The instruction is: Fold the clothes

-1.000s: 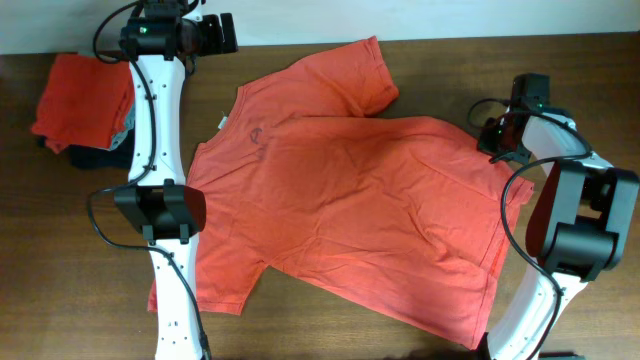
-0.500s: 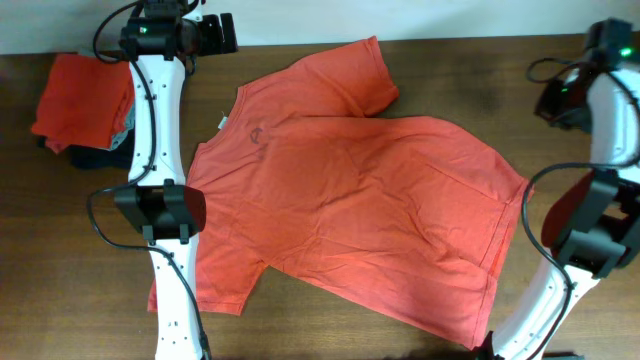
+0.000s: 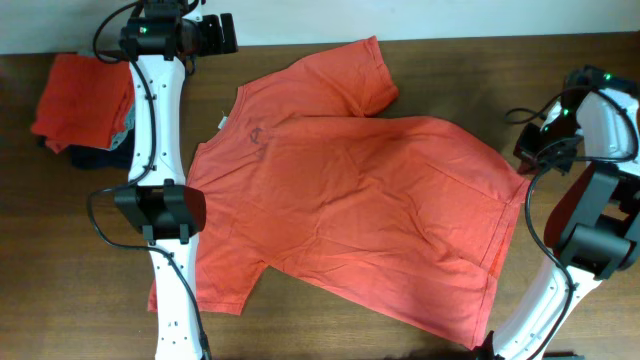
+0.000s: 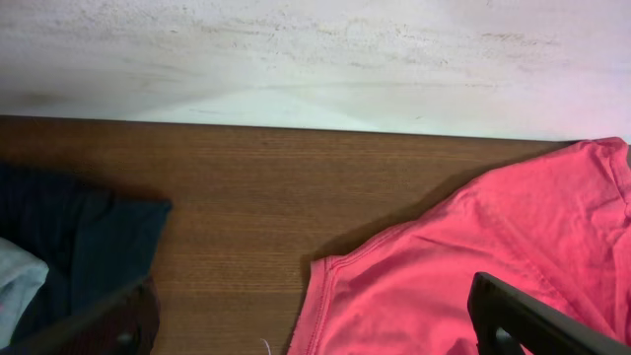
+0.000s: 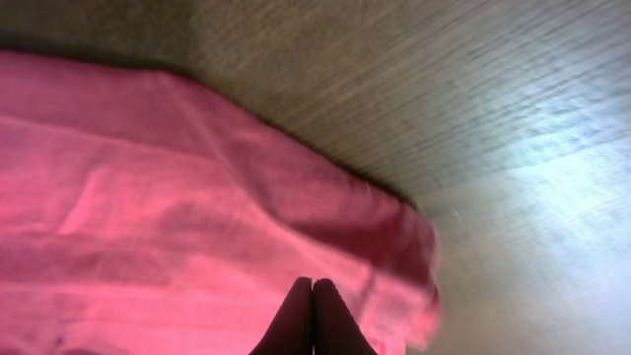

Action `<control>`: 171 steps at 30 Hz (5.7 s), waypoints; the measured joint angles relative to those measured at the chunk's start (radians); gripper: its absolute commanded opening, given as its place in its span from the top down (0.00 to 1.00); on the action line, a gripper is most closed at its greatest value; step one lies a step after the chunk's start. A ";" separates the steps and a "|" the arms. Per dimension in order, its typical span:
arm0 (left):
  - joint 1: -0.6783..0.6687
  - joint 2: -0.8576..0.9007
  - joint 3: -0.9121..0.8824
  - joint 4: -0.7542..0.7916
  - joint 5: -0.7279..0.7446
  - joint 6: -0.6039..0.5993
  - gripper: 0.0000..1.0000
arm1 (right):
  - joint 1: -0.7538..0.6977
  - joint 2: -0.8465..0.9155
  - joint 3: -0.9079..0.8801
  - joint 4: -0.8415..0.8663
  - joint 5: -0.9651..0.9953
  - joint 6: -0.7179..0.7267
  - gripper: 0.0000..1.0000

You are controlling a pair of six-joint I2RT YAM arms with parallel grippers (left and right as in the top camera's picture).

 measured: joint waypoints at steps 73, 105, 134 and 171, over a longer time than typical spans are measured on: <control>0.000 0.000 0.000 0.000 0.000 0.000 0.01 | -0.048 0.076 0.546 0.077 0.093 -0.198 0.01; 0.000 0.000 0.000 0.000 0.000 0.000 0.01 | -0.048 0.076 0.546 0.077 0.093 -0.198 0.01; -0.047 0.000 0.000 0.063 0.196 0.004 0.99 | -0.048 0.076 0.546 0.077 0.093 -0.197 0.01; -0.210 0.000 -0.442 0.327 -0.083 0.253 0.99 | -0.048 0.076 0.546 0.077 0.093 -0.198 0.01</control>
